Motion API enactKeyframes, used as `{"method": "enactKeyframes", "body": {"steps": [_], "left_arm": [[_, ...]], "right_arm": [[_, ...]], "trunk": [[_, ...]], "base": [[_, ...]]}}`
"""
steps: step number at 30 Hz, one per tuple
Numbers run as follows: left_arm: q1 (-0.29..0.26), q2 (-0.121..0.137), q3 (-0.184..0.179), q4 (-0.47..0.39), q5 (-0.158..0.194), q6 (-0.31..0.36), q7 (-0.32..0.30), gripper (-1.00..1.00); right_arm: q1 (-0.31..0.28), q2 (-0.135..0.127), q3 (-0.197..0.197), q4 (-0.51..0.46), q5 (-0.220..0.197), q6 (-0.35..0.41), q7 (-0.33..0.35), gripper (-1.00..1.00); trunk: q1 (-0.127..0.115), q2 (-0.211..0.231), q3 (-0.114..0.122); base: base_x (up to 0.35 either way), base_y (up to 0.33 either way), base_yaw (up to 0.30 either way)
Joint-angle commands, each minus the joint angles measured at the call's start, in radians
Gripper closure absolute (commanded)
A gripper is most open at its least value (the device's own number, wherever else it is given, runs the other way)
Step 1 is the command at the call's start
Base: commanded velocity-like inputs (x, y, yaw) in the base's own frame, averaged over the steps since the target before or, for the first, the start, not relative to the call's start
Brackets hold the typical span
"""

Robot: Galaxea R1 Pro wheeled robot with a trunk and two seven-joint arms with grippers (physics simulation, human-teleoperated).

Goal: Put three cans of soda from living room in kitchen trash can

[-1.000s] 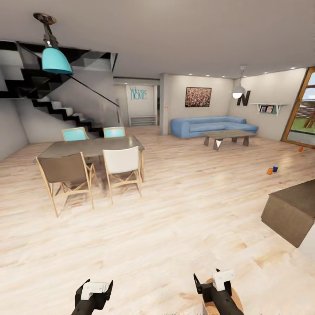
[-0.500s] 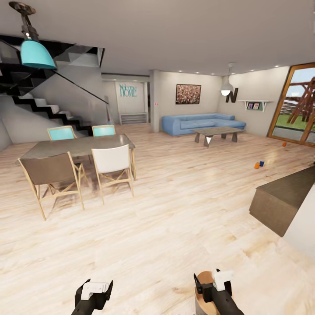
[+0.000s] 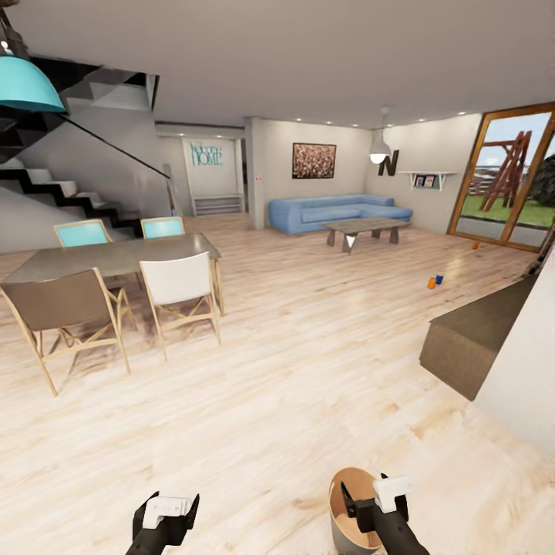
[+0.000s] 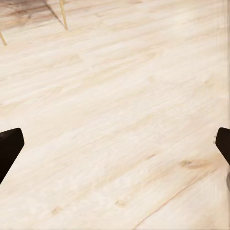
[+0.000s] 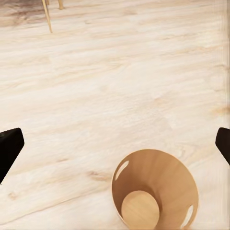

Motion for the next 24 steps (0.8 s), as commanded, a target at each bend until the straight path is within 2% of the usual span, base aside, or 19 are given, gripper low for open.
{"method": "enactKeyframes", "body": {"steps": [1, 10, 24], "left_arm": [[0.0, 0.0, 0.0, 0.0, 0.0, 0.0, 0.0, -1.0], [0.0, 0.0, 0.0, 0.0, 0.0, -0.001, 0.0, -1.0], [0.0, 0.001, -0.003, 0.0, 0.0, -0.001, 0.0, -1.0]], "right_arm": [[0.0, 0.0, 0.0, 0.0, 0.0, 0.0, 0.0, -1.0], [0.0, 0.0, 0.001, 0.0, 0.0, 0.0, 0.0, -1.0], [0.0, 0.0, 0.001, 0.0, 0.0, 0.0, 0.0, -1.0]], "trunk": [[0.0, 0.0, -0.001], [0.0, 0.0, -0.003], [0.0, 0.0, -0.003]], "base": [[0.0, 0.0, -0.125], [0.0, 0.0, -0.084], [0.0, 0.0, -0.222]]}}
